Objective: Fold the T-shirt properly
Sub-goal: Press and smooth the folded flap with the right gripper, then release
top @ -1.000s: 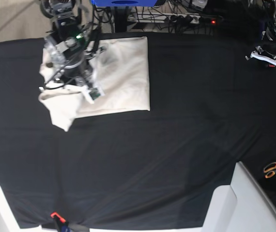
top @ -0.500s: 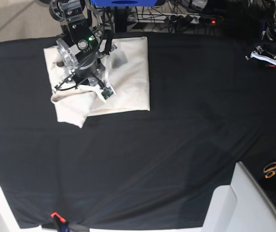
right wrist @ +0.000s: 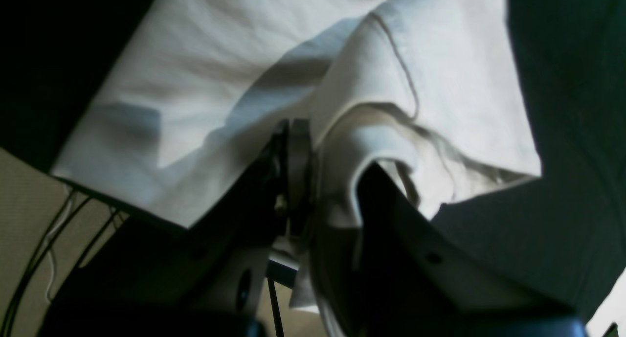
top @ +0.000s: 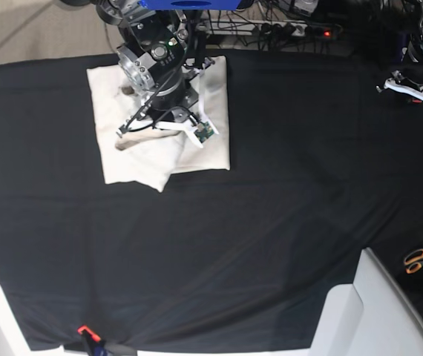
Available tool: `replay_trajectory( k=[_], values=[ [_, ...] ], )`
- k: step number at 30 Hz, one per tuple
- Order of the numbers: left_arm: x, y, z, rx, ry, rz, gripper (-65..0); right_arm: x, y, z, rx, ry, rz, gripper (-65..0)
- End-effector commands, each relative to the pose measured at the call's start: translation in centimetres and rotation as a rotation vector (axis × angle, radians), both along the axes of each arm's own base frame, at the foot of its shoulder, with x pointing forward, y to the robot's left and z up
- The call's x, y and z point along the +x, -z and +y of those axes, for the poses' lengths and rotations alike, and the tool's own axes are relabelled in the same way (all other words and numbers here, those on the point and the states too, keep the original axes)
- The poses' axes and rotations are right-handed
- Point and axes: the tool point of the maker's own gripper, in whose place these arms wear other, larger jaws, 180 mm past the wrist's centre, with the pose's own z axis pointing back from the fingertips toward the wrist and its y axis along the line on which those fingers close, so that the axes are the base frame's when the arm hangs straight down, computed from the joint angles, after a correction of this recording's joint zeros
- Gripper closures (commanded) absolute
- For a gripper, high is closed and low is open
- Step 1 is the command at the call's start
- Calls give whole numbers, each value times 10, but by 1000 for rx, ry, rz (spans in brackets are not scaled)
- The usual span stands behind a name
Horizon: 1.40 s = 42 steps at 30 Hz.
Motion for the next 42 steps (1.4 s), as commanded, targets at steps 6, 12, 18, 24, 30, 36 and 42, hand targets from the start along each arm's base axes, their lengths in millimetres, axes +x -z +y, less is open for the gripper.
replay_trajectory(
  k=[6,12,18,24,30,36,42],
  values=[
    [6,-10,6,25,10,-30,0,2,-4,6,14,-9,-19,-5],
    [6,-10,6,25,10,-30,0,-1,3,9,12,-18,-1,-45],
    [6,-10,6,25,10,-30,0,-5,4,21,100,-10,41,-269],
    [6,-10,6,25,10,-30,0,-15,8,35,193,-3,120,-279],
    [6,-9,6,25,9,-29,0,-31,11,60,201,-87,144,-279],
    [7,-10,6,25,9,-31,0,-44,10,86,274,-144,201,-279],
    [8,-10,6,25,9,-34,0,-42,9,88,262,-187,211,-279]
  ],
)
